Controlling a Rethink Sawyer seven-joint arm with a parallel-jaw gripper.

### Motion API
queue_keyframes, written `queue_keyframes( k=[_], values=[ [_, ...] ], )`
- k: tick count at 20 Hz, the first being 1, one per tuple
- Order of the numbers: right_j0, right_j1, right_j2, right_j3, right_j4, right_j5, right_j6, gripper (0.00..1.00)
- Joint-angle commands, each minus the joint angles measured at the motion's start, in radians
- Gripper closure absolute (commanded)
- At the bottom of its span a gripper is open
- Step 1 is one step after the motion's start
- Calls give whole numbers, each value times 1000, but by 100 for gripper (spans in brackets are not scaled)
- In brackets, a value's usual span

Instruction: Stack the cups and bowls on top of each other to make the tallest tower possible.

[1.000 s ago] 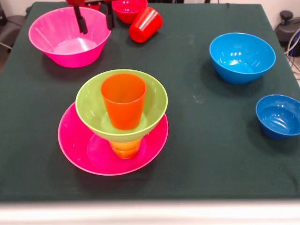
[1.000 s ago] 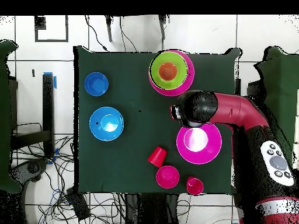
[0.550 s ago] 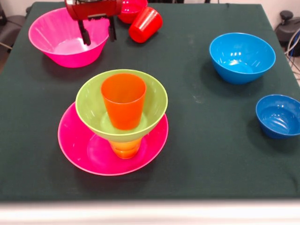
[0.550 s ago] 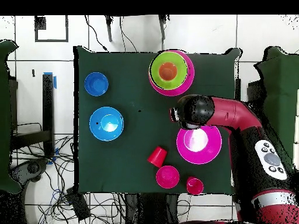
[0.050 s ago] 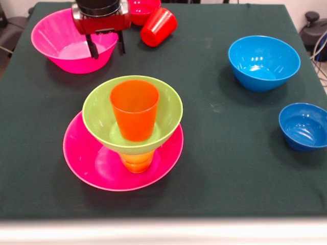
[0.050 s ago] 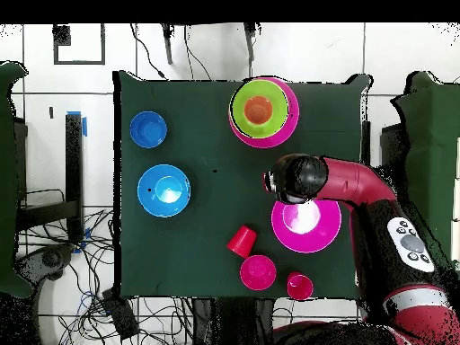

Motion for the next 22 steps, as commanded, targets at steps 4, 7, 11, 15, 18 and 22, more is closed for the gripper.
queue_keyframes(
  k=[4, 7, 11, 15, 18, 22],
  values=[
    [59, 42, -68, 17, -65, -60, 111, 0],
    [65, 48, -77, 16, -57, -71, 109, 0],
    [72, 53, -87, 11, -49, -77, 110, 0],
    [68, -3, -97, 43, -24, -35, 101, 0],
    [71, 9, -100, 47, -18, -58, 113, 0],
    [81, 47, -108, 36, -11, -99, 146, 0]
  ],
)
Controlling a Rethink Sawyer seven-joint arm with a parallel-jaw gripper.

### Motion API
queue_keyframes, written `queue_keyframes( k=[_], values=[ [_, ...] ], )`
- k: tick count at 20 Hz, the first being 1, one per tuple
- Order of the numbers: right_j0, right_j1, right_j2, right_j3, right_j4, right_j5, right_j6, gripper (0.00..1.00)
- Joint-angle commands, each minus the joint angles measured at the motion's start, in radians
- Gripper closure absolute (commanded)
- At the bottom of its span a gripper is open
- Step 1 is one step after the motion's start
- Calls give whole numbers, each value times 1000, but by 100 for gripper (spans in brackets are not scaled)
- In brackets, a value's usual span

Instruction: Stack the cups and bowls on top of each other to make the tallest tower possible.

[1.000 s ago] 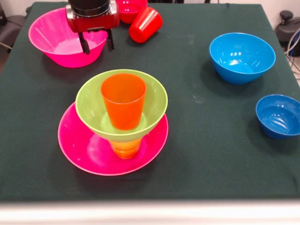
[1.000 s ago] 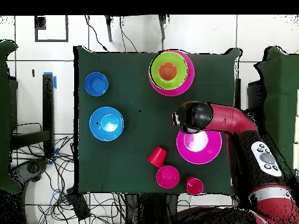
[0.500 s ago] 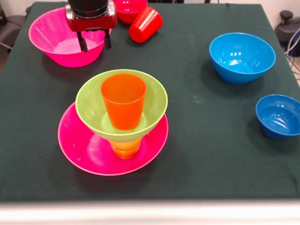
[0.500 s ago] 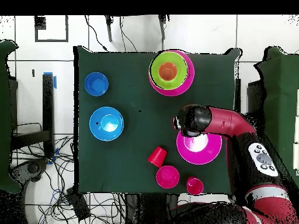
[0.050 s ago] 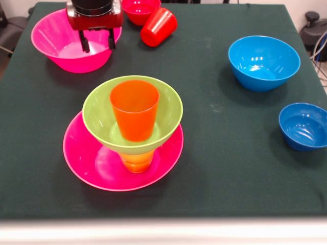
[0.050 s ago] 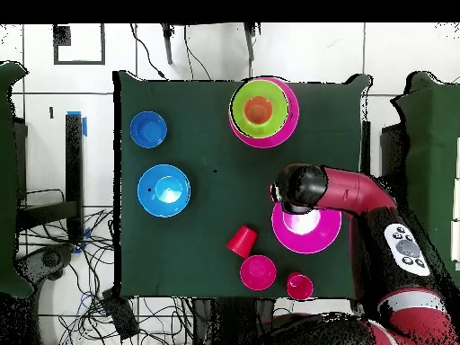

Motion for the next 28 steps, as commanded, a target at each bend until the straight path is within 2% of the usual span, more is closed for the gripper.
queue_keyframes(
  k=[1, 7, 13, 19, 28],
  values=[
    [40, 38, -4, 33, -9, -95, 154, 0],
    [40, 1, -24, 59, 13, -88, 171, 0],
    [44, 58, -17, 50, 44, -170, 211, 0],
    [43, 76, -22, 67, 61, -229, 227, 0],
    [38, 77, -20, 79, 77, -247, 224, 0]
  ],
)
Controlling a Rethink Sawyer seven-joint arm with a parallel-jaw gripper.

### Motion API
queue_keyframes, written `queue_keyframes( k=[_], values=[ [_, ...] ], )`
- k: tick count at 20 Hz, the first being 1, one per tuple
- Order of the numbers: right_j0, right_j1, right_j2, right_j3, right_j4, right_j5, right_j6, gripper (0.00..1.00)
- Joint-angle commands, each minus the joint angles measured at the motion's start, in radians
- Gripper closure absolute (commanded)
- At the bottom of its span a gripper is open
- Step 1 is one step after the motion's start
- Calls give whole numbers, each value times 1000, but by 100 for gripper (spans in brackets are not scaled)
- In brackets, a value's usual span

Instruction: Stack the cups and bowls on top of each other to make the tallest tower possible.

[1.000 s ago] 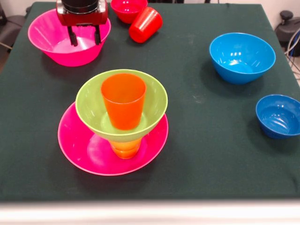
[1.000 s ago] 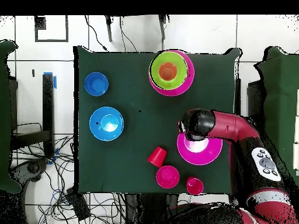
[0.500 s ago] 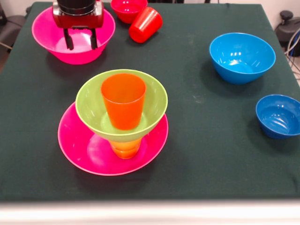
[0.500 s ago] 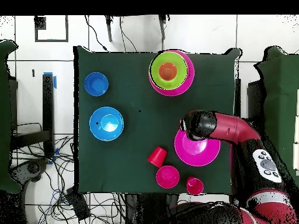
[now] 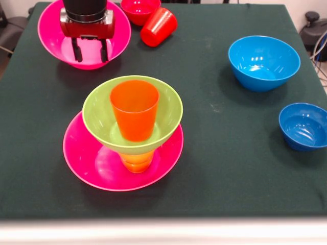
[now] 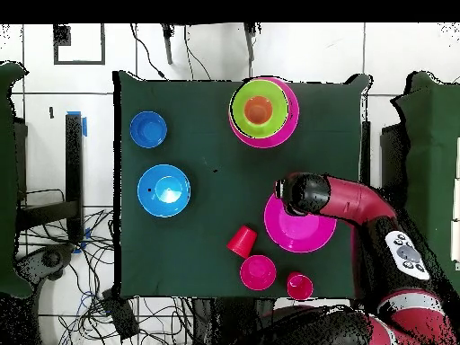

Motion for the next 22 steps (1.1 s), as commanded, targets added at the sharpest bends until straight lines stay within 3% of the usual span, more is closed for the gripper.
queue_keyframes(
  k=[1, 14, 18, 22],
  values=[
    [31, 43, 36, 58, 22, -49, 148, 0],
    [-3, -44, 67, 110, 67, 22, 107, 0],
    [-41, -90, 104, 151, 106, 61, 70, 0],
    [-41, -71, 97, 139, 114, 47, 78, 0]
  ],
)
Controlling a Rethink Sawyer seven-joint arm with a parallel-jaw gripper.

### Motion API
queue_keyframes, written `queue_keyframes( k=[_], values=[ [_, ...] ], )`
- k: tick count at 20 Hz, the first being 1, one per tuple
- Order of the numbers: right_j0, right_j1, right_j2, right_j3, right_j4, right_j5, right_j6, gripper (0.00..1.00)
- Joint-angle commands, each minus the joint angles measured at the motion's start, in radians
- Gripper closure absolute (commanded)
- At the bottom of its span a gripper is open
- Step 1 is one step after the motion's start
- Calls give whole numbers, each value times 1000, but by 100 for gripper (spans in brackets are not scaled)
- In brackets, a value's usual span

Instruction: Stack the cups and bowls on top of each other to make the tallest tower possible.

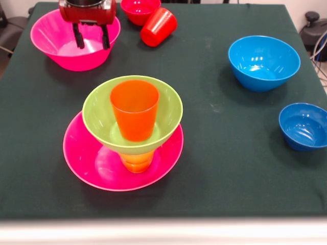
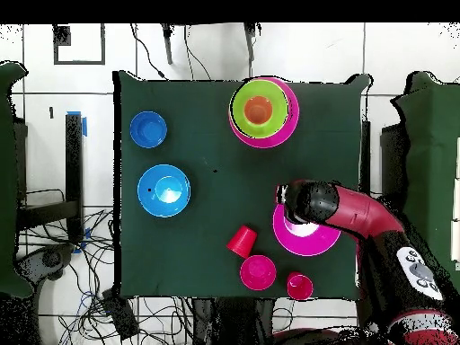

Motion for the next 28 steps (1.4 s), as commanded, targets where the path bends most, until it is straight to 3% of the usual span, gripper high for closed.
queue_keyframes(
  k=[1, 14, 24, 28],
  values=[
    [-3, 8, 87, 40, 42, 47, 75, 0],
    [35, 48, 40, 50, 37, 9, 128, 0],
    [83, 2, 23, 130, 50, -23, 176, 0],
    [91, -7, 10, 151, 26, -12, 149, 0]
  ],
)
